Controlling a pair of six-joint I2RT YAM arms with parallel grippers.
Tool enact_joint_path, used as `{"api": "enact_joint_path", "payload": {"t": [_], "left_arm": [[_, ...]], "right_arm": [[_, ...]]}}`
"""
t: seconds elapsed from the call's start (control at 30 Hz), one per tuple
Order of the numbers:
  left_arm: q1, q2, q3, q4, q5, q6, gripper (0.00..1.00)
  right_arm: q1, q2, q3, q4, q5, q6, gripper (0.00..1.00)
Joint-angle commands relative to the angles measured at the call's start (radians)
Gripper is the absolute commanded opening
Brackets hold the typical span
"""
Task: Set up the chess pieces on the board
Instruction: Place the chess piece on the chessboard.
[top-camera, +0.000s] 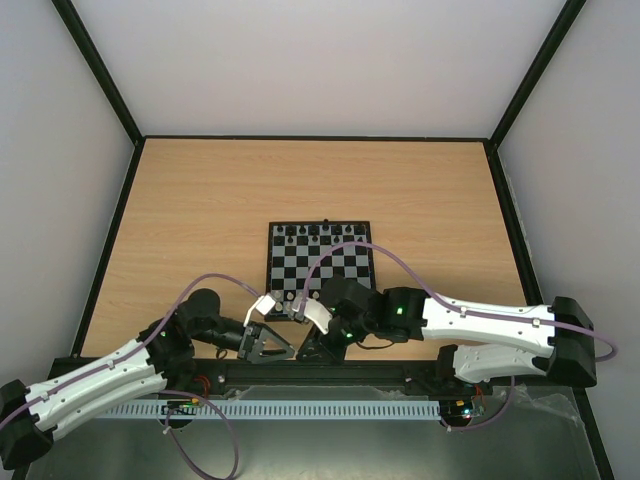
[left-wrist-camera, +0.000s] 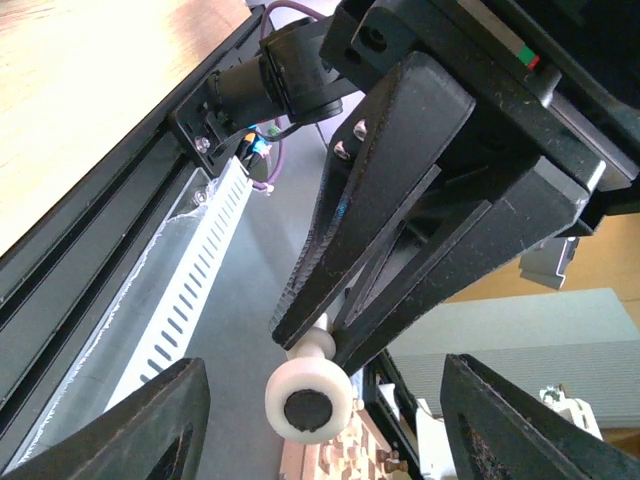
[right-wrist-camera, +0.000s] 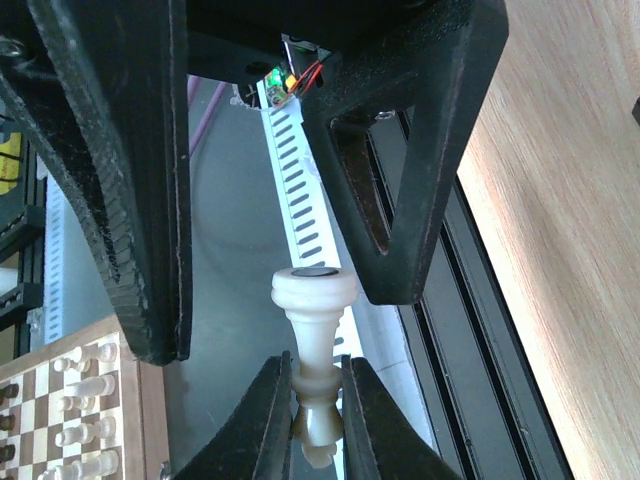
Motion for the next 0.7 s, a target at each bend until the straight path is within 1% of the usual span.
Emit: {"api": "enact_joint_path", "payload": {"t": [0.0,0.1,0.23,0.37,0.53,0.67], "left_arm": [[-0.004,0.004,-0.014,0.03,0.025,0.004,0.64],[-0.004,0.011,-0.02,0.036,0.026,0.003,0.55],[-0.004,0.021,-0.022,0.041,0.029,0.003,0.48],[-0.004,0.029,-0.021,0.043,0.029,0.004,0.38],[-0.005,0.026,-0.025,0.036,0.028,0.004,0.33],[-0.005,0.023,-0.028,0.031,0.026,0.004,0.23]], "right_arm": [[-0.004,0.011,0.024,-0.011,-0.028,-0.013,0.05],[-0.004,0.017,0.023,-0.011,-0.028,-0.012,0.05],[-0.004,0.017,0.024,-0.011,-0.025,-0.013,0.05],[-0.005,0.017,0.02,-0.008,-0.019,-0.012,0.05],[-0.005,0.015,0.017,-0.007,-0.017,-0.009,0.05],[-0.006,0.014,0.017,-0.008,-0.016,-0.008,0.05]]}}
